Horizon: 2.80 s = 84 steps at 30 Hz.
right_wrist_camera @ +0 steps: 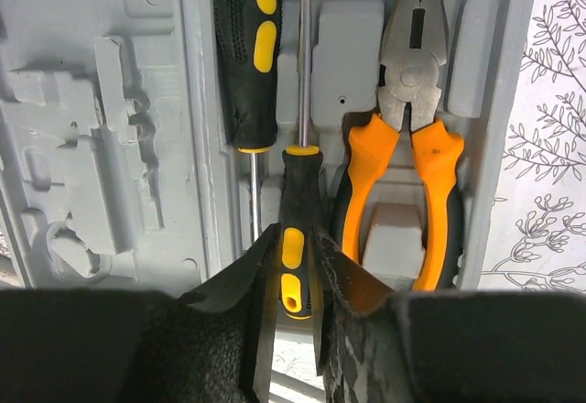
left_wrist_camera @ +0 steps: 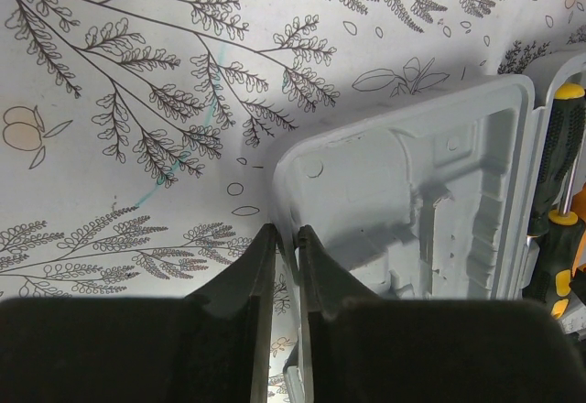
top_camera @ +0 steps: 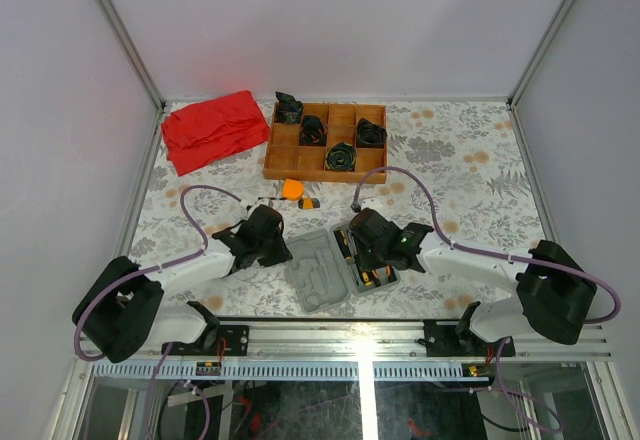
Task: Sort the tools into containers
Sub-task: Place the screwdriver in the storage box.
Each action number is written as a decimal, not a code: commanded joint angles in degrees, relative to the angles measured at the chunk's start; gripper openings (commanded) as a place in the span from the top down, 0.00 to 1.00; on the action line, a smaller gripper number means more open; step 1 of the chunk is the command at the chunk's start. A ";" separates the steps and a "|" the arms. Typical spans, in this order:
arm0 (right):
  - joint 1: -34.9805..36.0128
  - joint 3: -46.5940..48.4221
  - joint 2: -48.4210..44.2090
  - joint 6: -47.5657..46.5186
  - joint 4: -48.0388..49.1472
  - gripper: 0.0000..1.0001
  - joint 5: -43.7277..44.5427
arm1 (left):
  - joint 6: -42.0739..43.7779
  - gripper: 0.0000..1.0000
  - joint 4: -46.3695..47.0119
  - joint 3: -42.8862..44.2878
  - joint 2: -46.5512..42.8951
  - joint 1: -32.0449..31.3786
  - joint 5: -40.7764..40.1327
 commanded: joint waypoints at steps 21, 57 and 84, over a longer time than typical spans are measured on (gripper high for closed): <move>0.01 4.53 7.91 -3.29 -0.20 0.79 0.61 | 1.45 0.97 -0.34 0.51 -0.08 0.21 -3.38; 0.09 6.44 33.57 -3.29 -3.15 1.00 -16.90 | 3.69 1.00 3.19 1.71 2.61 -2.86 -2.82; 1.93 13.70 47.49 -5.53 -8.01 1.00 -18.27 | 5.19 1.00 5.24 2.39 2.85 -6.20 -2.24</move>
